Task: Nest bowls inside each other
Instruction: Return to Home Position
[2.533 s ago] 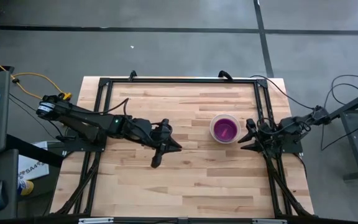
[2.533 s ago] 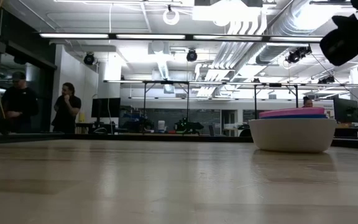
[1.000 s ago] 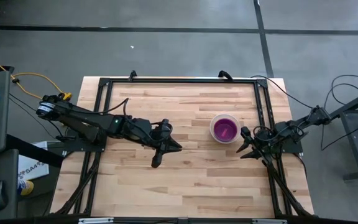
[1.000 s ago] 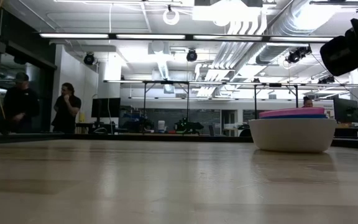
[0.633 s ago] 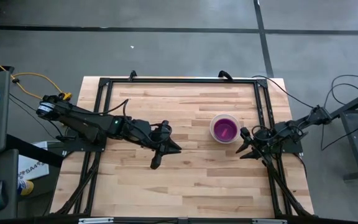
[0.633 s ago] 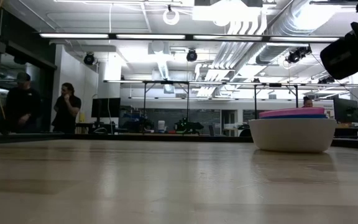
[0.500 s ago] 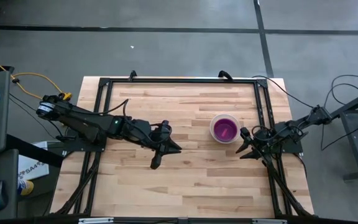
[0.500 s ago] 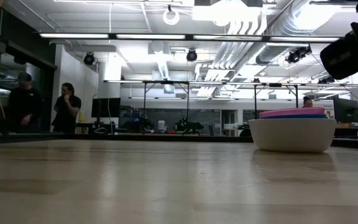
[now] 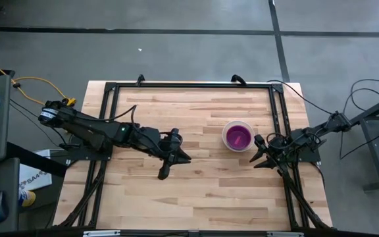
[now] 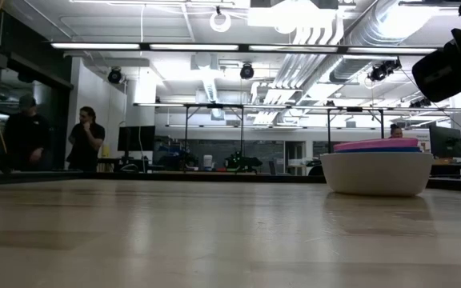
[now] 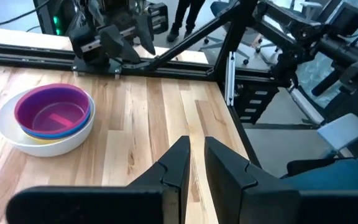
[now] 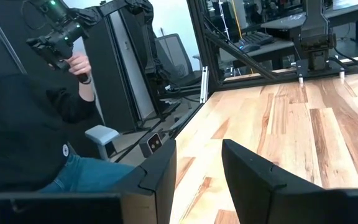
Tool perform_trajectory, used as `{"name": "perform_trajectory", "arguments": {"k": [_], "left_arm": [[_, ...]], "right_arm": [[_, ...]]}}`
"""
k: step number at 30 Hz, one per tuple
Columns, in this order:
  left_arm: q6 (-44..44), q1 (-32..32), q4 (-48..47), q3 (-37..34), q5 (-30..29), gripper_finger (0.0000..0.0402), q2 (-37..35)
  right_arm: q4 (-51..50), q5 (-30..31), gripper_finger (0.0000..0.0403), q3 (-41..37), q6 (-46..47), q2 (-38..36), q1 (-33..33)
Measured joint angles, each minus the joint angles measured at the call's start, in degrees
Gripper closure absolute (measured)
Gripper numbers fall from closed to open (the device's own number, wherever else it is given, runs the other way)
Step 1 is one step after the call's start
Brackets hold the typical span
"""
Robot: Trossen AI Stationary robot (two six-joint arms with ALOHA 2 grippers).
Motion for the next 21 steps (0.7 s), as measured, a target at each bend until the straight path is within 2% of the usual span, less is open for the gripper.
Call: {"name": "perform_trajectory", "arguments": {"k": [8,13,18,21], "left_arm": [[4.38,-1.67,-5.19,0.0,0.07,0.0352,0.02],[7.88,-4.11,-5.38,-0.84,-2.64,0.0352,-0.15],[7.98,-6.54,-5.28,-5.06,-7.84,0.0352,-3.14],[7.63,-8.11,-2.95,-10.34,-10.22,0.0352,-6.61]], "right_arm": [[0.04,0.0,0.028,0.0,-0.02,0.0,0.0],[0.07,0.0,0.028,0.0,-0.02,0.0,0.0],[0.11,-0.02,0.028,0.0,-0.04,0.0,0.0],[0.11,-0.02,0.028,0.0,-0.04,0.0,0.0]]}}
